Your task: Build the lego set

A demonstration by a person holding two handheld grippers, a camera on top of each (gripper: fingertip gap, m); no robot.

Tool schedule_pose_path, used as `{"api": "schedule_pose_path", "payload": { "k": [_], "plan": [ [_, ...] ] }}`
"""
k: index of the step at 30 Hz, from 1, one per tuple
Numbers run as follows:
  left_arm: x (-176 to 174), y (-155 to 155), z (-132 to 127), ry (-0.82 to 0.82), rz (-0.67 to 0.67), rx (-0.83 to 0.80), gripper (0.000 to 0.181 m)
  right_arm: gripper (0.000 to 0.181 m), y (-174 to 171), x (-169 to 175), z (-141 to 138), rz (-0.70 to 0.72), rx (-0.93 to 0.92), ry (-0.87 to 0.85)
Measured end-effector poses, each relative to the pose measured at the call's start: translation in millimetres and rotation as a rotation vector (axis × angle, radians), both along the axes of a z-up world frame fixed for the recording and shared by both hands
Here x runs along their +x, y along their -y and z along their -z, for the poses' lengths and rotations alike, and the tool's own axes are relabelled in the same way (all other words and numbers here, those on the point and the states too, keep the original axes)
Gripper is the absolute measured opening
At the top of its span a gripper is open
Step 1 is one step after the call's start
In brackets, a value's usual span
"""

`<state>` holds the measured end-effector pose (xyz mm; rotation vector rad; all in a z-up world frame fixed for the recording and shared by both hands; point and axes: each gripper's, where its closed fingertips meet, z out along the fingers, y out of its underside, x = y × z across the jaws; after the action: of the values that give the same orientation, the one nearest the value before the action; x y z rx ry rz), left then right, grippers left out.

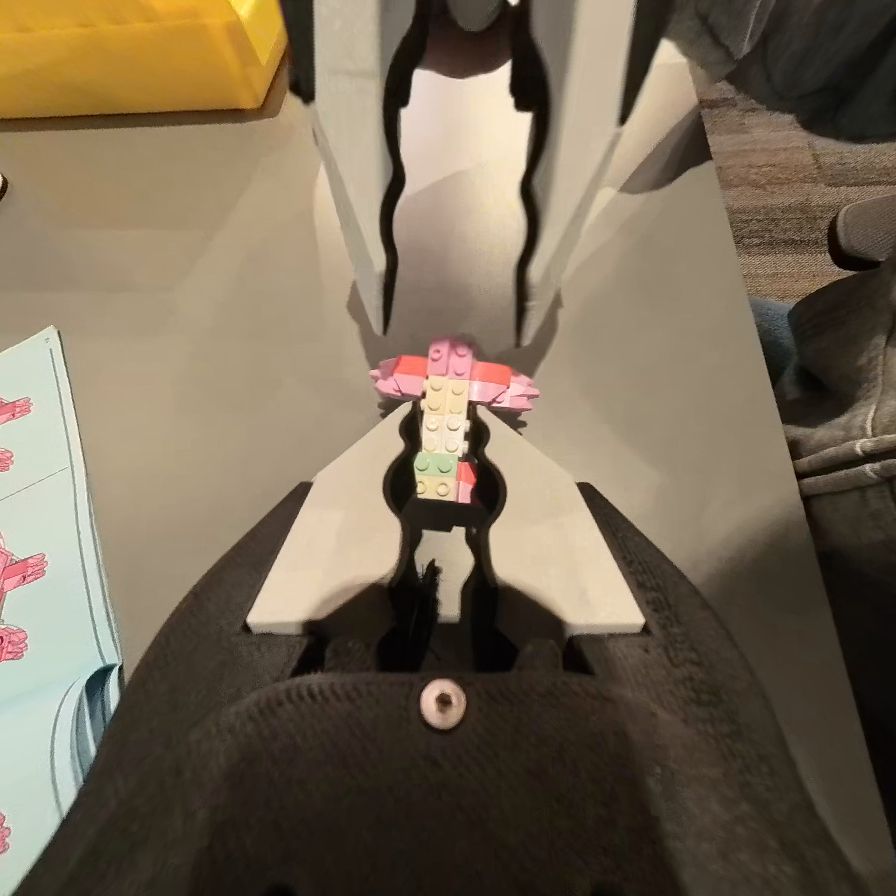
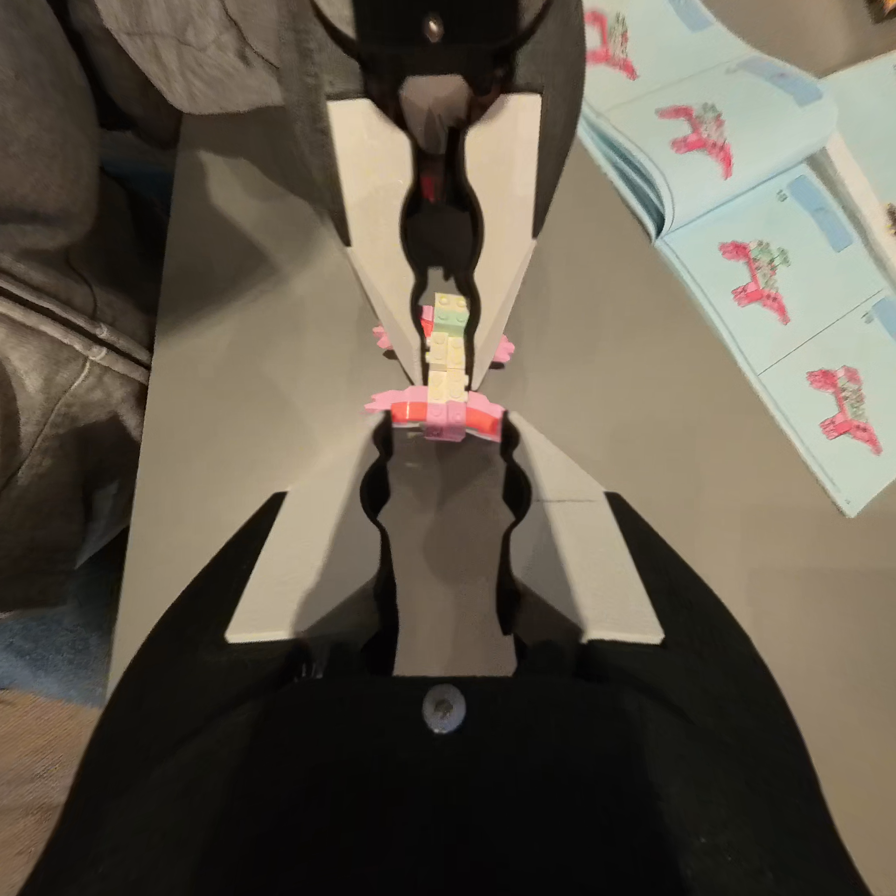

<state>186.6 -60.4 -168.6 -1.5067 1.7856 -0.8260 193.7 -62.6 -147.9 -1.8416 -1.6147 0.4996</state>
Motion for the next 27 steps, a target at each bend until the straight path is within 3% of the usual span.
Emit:
{"api": "schedule_pose_path", "payload": {
  "k": [3, 6, 10, 15, 27],
  "plan": [
    [-2.9, 0.4, -4.6, 0.015, 0.007, -0.036, 0.019, 0.062, 1.9, 2.2, -5.6, -0.069, 0.240, 0.001],
    [-5.2, 6.1, -12.8, 0.049, 0.044, -0.089, 0.019, 0.064, 4.5, 2.8, -2.3, -0.158, 0.530, 0.095],
    [-5.9, 16.1, -24.2, 0.096, 0.099, -0.148, 0.019, 0.060, 10.5, -5.2, -8.9, -0.241, 0.754, 0.135],
    [-6.2, 19.2, -27.8, 0.111, 0.117, -0.166, 0.019, 0.031, 11.2, -11.5, -15.7, -0.303, 0.911, 0.182],
    [-7.0, 17.1, -29.5, 0.121, 0.110, -0.211, 0.019, 0.018, 6.1, -11.4, -12.1, -0.311, 0.977, 0.207]
  ]
}}
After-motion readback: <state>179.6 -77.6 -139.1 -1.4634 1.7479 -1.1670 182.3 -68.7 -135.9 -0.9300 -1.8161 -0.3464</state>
